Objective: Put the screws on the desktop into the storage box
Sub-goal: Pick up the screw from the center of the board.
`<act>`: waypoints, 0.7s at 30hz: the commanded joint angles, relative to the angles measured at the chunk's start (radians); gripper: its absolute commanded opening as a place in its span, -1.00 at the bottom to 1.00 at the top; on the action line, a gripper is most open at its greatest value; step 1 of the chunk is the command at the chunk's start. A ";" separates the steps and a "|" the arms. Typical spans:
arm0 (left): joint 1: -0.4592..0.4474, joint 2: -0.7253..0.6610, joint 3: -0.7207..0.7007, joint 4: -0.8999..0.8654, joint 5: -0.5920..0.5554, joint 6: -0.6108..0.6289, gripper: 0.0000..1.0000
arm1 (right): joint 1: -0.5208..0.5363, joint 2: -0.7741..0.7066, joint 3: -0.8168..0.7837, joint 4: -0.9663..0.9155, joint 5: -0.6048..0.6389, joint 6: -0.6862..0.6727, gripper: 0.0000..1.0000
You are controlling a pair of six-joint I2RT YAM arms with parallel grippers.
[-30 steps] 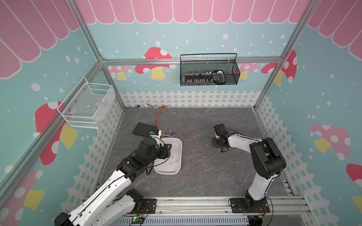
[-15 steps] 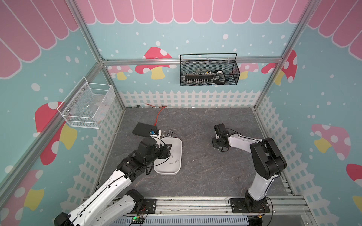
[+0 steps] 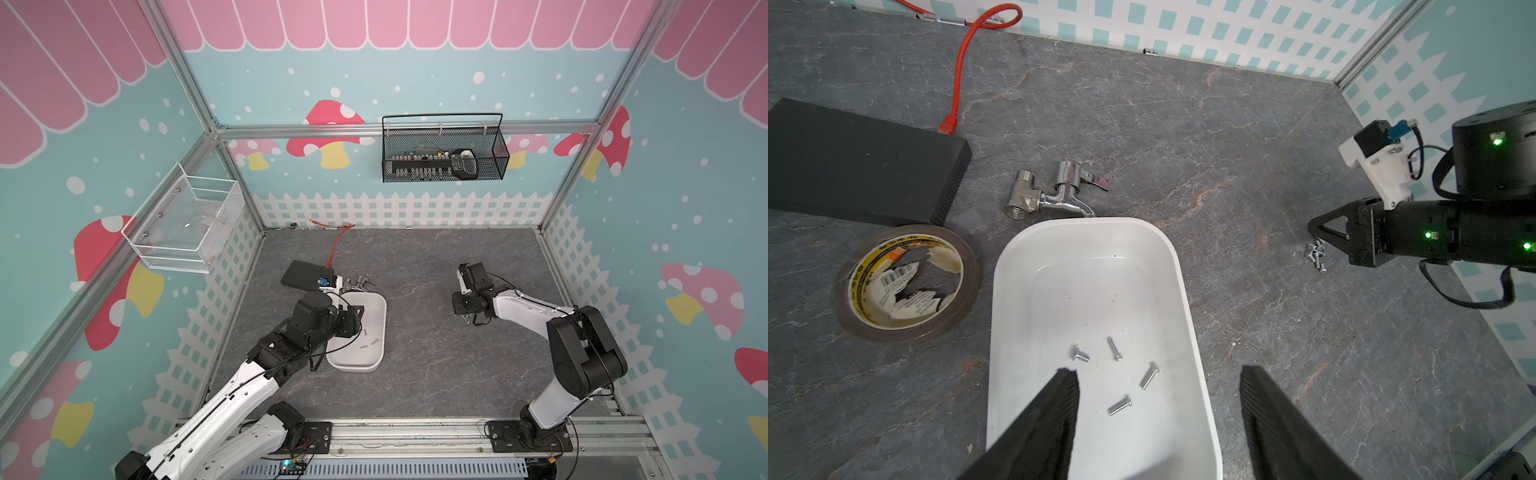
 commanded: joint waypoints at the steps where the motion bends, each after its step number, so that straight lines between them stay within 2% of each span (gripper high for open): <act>1: 0.005 0.002 -0.011 0.005 -0.010 0.006 0.31 | -0.004 -0.025 -0.010 0.010 -0.036 0.011 -0.93; 9: 0.005 0.011 -0.010 0.005 -0.005 0.008 0.31 | 0.040 -0.118 -0.054 0.059 -0.196 0.044 -1.00; 17: 0.005 0.014 -0.010 0.005 -0.008 0.006 0.31 | 0.250 -0.168 -0.031 0.118 -0.269 0.162 -1.00; 21: 0.005 0.017 -0.011 0.005 -0.010 0.005 0.31 | 0.394 -0.126 0.013 0.166 -0.278 0.213 -1.00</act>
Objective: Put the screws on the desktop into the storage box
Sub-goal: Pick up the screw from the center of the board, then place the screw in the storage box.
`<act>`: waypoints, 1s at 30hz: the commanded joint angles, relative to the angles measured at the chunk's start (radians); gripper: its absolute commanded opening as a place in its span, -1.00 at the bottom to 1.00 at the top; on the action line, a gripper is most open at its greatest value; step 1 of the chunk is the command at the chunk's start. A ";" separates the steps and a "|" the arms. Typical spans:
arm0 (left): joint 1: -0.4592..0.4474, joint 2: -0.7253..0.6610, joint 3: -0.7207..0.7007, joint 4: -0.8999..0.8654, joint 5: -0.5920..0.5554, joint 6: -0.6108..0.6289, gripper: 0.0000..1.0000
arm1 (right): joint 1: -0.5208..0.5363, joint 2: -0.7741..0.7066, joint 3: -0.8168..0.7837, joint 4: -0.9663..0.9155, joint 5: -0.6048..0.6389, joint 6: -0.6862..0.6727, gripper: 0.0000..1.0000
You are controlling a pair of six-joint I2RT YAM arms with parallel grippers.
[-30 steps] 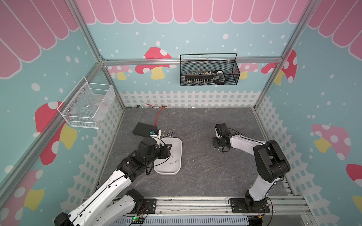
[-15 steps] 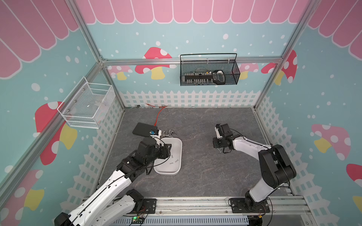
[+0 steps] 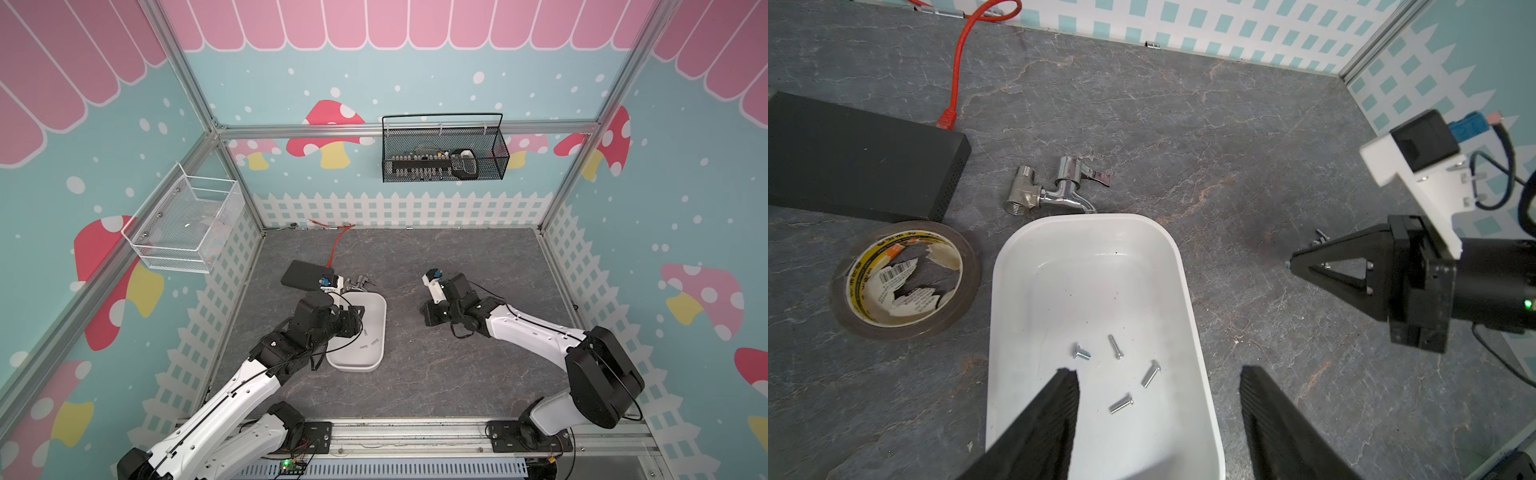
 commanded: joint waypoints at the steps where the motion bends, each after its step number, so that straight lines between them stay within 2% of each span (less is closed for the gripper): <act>1: 0.005 0.001 -0.010 0.005 -0.011 0.004 0.31 | 0.096 0.040 0.055 0.073 -0.042 0.073 -1.00; 7: 0.005 0.001 -0.011 0.004 -0.014 0.005 0.31 | 0.241 0.148 0.156 0.111 -0.029 0.081 -1.00; 11: 0.005 0.001 -0.011 0.003 -0.014 0.004 0.31 | 0.263 0.215 0.203 0.104 -0.035 0.082 -1.00; 12: 0.005 -0.001 -0.010 0.004 -0.016 0.004 0.31 | 0.263 0.225 0.209 0.103 -0.032 0.076 -0.90; 15: 0.005 -0.004 -0.012 0.004 -0.016 0.003 0.31 | 0.263 0.220 0.217 0.096 0.011 0.046 -0.12; 16: 0.005 -0.003 -0.012 0.004 -0.016 0.004 0.31 | 0.261 0.207 0.217 0.089 0.033 0.027 0.00; 18: 0.005 -0.002 -0.011 0.003 -0.016 0.003 0.32 | 0.246 0.165 0.201 0.082 0.073 -0.005 0.05; 23: 0.005 -0.002 -0.010 0.003 -0.006 0.005 0.31 | 0.133 -0.036 0.054 0.100 0.171 -0.073 0.04; 30: -0.029 0.039 0.008 0.012 0.079 0.022 0.21 | -0.215 -0.282 -0.235 0.132 0.247 -0.077 0.03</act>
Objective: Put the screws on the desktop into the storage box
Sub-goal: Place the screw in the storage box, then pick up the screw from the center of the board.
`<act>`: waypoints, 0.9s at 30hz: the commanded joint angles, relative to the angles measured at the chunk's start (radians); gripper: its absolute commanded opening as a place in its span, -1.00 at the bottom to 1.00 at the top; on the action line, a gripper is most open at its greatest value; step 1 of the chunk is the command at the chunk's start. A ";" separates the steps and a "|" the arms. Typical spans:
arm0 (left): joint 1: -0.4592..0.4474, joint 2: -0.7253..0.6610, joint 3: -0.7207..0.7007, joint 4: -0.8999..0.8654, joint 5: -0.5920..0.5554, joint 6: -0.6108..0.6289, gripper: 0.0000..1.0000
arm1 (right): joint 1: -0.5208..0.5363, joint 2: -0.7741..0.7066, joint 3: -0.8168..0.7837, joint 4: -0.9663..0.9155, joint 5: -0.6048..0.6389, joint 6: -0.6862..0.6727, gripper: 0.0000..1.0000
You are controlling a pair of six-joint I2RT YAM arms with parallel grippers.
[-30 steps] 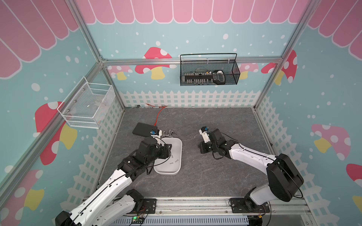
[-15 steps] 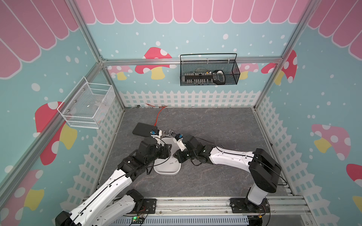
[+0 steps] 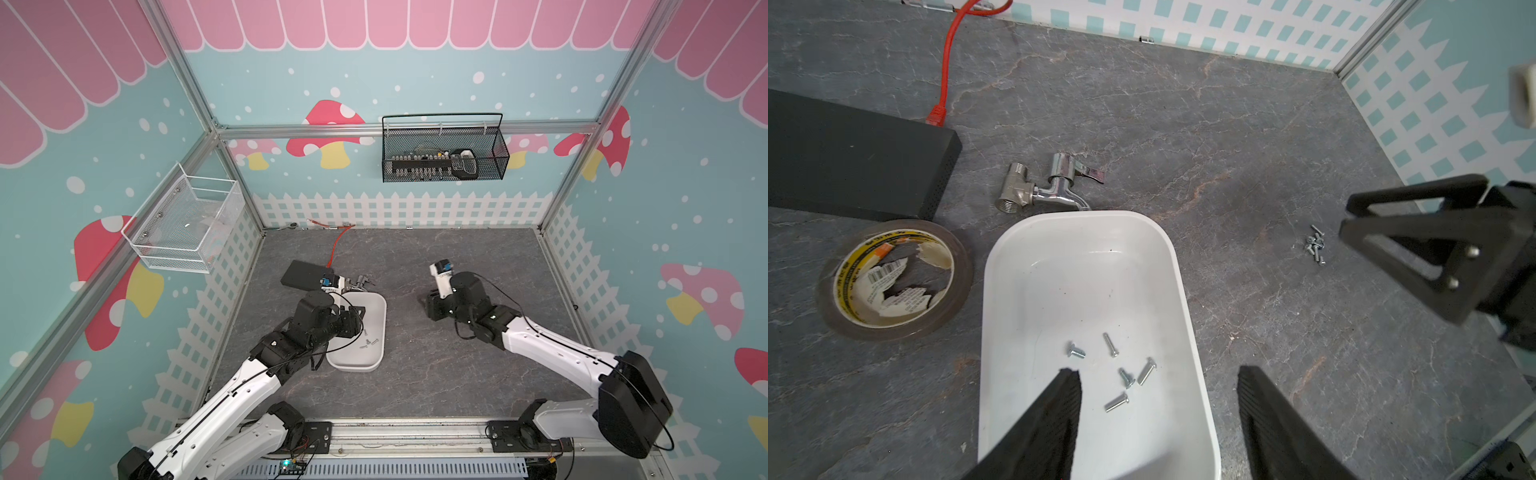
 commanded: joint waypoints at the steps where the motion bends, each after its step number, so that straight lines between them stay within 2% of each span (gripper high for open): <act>1: -0.037 0.037 0.012 0.009 0.042 0.017 0.20 | -0.115 -0.050 -0.107 -0.005 0.079 -0.018 0.02; 5: -0.142 0.124 0.052 0.043 0.032 -0.038 0.16 | -0.219 -0.058 -0.219 0.053 0.121 0.021 0.01; 9: -0.312 0.325 0.152 0.110 -0.029 -0.051 0.14 | -0.295 -0.023 -0.306 0.114 0.148 0.090 -0.03; 13: -0.356 0.573 0.247 0.201 0.048 -0.059 0.05 | -0.340 -0.027 -0.378 0.170 0.193 0.117 -0.07; 18: -0.390 0.911 0.505 0.196 0.130 -0.042 -0.03 | -0.360 -0.091 -0.444 0.228 0.221 0.146 -0.08; 21: -0.399 1.052 0.644 0.175 0.151 -0.044 -0.04 | -0.360 -0.120 -0.473 0.254 0.207 0.153 -0.10; 27: -0.397 1.238 0.839 0.138 0.152 -0.079 -0.07 | -0.360 -0.137 -0.491 0.266 0.214 0.167 -0.10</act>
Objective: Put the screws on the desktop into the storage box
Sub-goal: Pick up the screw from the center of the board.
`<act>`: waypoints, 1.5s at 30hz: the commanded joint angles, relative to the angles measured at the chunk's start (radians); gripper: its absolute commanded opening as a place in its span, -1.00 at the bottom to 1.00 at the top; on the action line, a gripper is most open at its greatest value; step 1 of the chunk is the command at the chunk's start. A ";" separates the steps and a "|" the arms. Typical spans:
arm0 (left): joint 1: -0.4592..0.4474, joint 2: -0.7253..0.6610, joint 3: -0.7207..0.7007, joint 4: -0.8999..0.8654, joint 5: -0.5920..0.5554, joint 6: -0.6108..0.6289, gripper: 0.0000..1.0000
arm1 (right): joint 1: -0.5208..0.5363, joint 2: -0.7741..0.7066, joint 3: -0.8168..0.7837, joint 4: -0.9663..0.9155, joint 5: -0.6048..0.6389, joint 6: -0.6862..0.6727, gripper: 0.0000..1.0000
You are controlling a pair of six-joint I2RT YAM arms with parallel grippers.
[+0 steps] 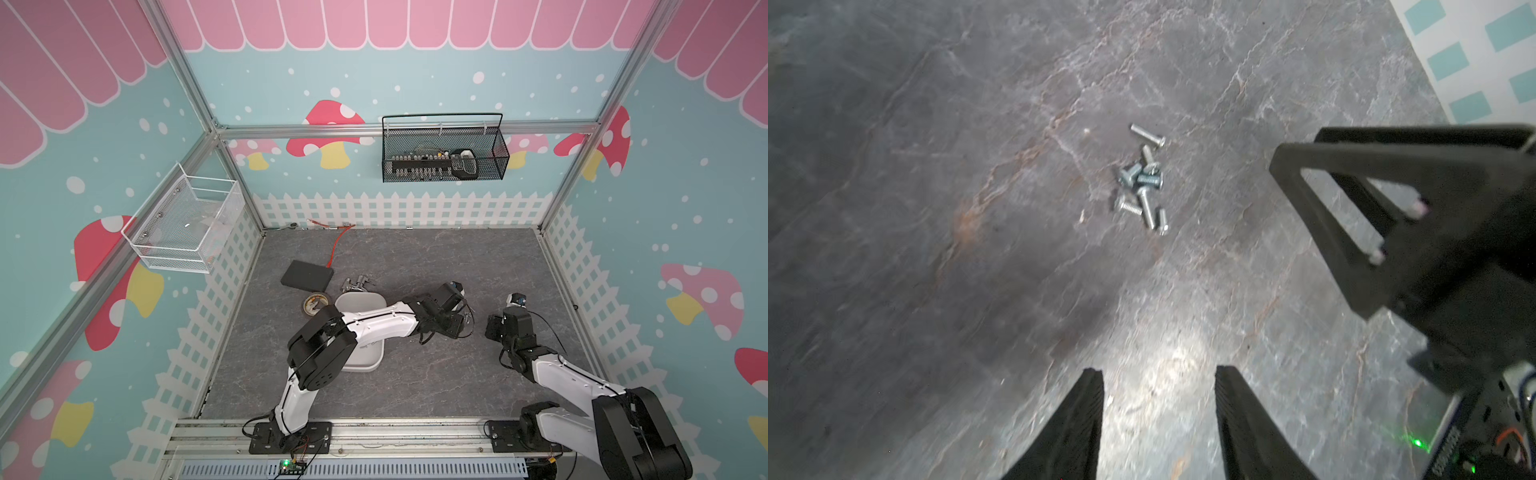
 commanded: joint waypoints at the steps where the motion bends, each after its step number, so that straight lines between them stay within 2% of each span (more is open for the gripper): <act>1: -0.001 0.064 0.100 -0.036 0.020 -0.031 -0.07 | -0.006 -0.008 -0.013 0.028 0.015 0.020 -0.10; 15: 0.017 0.223 0.294 -0.161 -0.035 -0.055 -0.17 | -0.006 0.023 0.000 0.032 -0.001 0.012 -0.09; 28: 0.020 0.298 0.383 -0.222 -0.053 -0.034 -0.22 | -0.007 0.037 0.006 0.034 -0.011 0.008 -0.08; 45: 0.034 0.392 0.517 -0.306 -0.139 -0.011 -0.31 | -0.007 0.045 0.011 0.035 -0.021 0.002 -0.07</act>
